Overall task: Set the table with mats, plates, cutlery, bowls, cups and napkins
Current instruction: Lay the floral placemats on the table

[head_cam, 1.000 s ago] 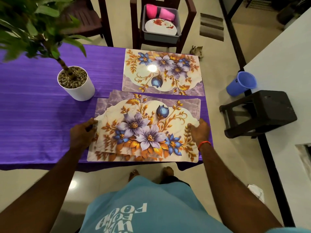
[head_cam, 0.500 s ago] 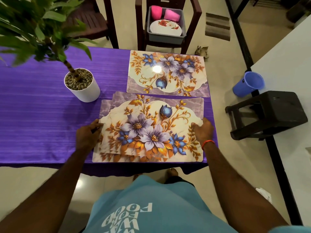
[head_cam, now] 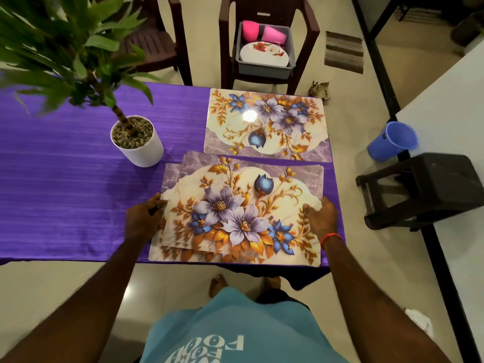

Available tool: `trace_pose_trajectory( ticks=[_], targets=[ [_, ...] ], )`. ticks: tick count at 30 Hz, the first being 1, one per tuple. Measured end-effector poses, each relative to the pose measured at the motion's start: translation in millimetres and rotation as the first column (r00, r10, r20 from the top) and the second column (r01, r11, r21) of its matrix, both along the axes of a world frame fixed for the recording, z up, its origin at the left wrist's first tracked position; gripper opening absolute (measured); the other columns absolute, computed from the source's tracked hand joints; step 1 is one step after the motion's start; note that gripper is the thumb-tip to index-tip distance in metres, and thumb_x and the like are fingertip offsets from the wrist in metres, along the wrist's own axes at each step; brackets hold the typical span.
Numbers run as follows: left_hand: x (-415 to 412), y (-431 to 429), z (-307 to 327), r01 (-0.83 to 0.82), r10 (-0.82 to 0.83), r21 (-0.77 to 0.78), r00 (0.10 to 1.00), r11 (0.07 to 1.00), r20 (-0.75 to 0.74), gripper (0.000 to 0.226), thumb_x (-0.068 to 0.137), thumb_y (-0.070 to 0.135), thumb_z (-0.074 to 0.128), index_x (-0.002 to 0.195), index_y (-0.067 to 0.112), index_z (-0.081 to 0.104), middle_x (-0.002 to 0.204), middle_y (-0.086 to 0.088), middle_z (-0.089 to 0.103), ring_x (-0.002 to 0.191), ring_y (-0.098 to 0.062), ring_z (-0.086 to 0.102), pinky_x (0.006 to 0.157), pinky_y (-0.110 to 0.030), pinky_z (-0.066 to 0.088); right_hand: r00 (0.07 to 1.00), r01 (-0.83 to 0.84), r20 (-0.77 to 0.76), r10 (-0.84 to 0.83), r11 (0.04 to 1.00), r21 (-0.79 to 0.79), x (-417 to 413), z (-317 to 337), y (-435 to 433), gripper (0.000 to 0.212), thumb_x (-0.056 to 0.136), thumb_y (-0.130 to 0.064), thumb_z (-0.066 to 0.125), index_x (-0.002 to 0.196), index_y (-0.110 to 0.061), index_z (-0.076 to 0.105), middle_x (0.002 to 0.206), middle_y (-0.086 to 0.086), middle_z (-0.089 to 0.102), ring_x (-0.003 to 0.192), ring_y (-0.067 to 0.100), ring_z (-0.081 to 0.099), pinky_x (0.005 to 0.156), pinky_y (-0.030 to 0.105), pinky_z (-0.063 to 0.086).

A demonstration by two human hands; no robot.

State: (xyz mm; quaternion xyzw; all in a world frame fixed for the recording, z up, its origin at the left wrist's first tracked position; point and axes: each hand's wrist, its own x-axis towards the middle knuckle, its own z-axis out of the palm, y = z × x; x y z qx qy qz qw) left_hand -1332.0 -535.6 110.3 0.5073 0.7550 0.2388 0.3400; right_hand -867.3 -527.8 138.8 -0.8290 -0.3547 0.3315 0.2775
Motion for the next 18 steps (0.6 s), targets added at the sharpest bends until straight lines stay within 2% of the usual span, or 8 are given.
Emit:
trace_pose_trajectory(
  ticks=[2, 4, 7, 10, 13, 16, 18],
  targets=[
    [-1, 0, 0, 0.002, -0.002, 0.008, 1.0, 1.0, 0.004, 0.031, 0.098, 0.013, 0.068, 0.128, 0.006, 0.07, 0.134, -0.005, 0.066, 0.084, -0.023, 0.072, 0.075, -0.04, 0.064, 1.0, -0.007, -0.004, 0.007, 1.0, -0.011, 1, 0, -2, 0.027, 0.092, -0.016, 0.071, 0.117, -0.008, 0.062, 0.117, 0.014, 0.069, 0.109, 0.032, 0.065, 0.091, 0.052, 0.056],
    [0, 0, 1, -0.008, 0.007, 0.001, 1.0, 1.0, 0.014, 0.03, 0.098, 0.013, 0.067, 0.128, 0.007, 0.071, 0.127, 0.001, 0.067, 0.079, -0.02, 0.072, 0.071, -0.035, 0.063, 0.998, -0.037, 0.042, 0.038, 0.999, -0.026, 5, -4, -4, 0.033, 0.091, -0.027, 0.071, 0.118, -0.009, 0.061, 0.119, 0.015, 0.067, 0.111, 0.036, 0.063, 0.093, 0.056, 0.054],
    [0, 1, 3, -0.03, 0.03, 0.008, 0.999, 1.0, 0.026, 0.025, 0.099, 0.012, 0.067, 0.123, 0.011, 0.072, 0.118, -0.002, 0.073, 0.069, -0.018, 0.074, 0.07, -0.04, 0.065, 0.992, -0.087, 0.088, 0.086, 0.996, 0.007, 11, -7, -6, 0.04, 0.091, -0.037, 0.067, 0.122, -0.014, 0.056, 0.125, 0.014, 0.061, 0.116, 0.038, 0.059, 0.096, 0.06, 0.051],
    [5, 0, 9, -0.078, 0.078, 0.069, 0.997, 0.995, 0.007, 0.022, 0.096, 0.011, 0.07, 0.116, 0.015, 0.074, 0.086, -0.005, 0.076, 0.056, -0.015, 0.072, 0.061, -0.038, 0.064, 0.992, -0.118, -0.02, 0.122, 0.984, 0.133, 9, 15, -10, 0.02, 0.098, -0.031, 0.064, 0.114, -0.023, 0.055, 0.111, 0.008, 0.067, 0.102, 0.03, 0.065, 0.09, 0.053, 0.056],
    [10, -1, 10, -0.121, 0.126, 0.118, 0.991, 0.986, -0.034, 0.02, 0.093, 0.017, 0.073, 0.112, 0.019, 0.076, 0.072, 0.0, 0.072, 0.059, -0.016, 0.07, 0.061, -0.035, 0.061, 0.979, -0.119, -0.144, 0.145, 0.977, 0.174, 16, 30, -9, 0.024, 0.096, -0.025, 0.068, 0.118, -0.023, 0.059, 0.111, 0.004, 0.07, 0.101, 0.027, 0.068, 0.091, 0.052, 0.057],
    [16, -5, 8, -0.169, 0.167, 0.123, 0.986, 0.978, 0.023, 0.018, 0.094, 0.029, 0.074, 0.11, 0.021, 0.076, 0.069, 0.002, 0.07, 0.057, -0.018, 0.069, 0.059, -0.038, 0.061, 0.951, -0.113, -0.268, 0.151, 0.982, 0.152, 28, 39, 0, 0.03, 0.094, -0.02, 0.07, 0.123, -0.02, 0.062, 0.11, 0.007, 0.073, 0.096, 0.031, 0.071, 0.088, 0.06, 0.057],
    [22, -7, 15, -0.206, 0.2, 0.11, 0.978, 0.972, 0.064, 0.021, 0.097, 0.033, 0.07, 0.111, 0.019, 0.076, 0.08, 0.003, 0.072, 0.065, -0.018, 0.069, 0.064, -0.033, 0.057, 0.916, -0.142, -0.358, 0.181, 0.981, 0.133, 33, 46, 6, 0.033, 0.095, -0.017, 0.068, 0.127, -0.017, 0.06, 0.109, 0.01, 0.074, 0.092, 0.035, 0.073, 0.084, 0.063, 0.056]
  ],
)
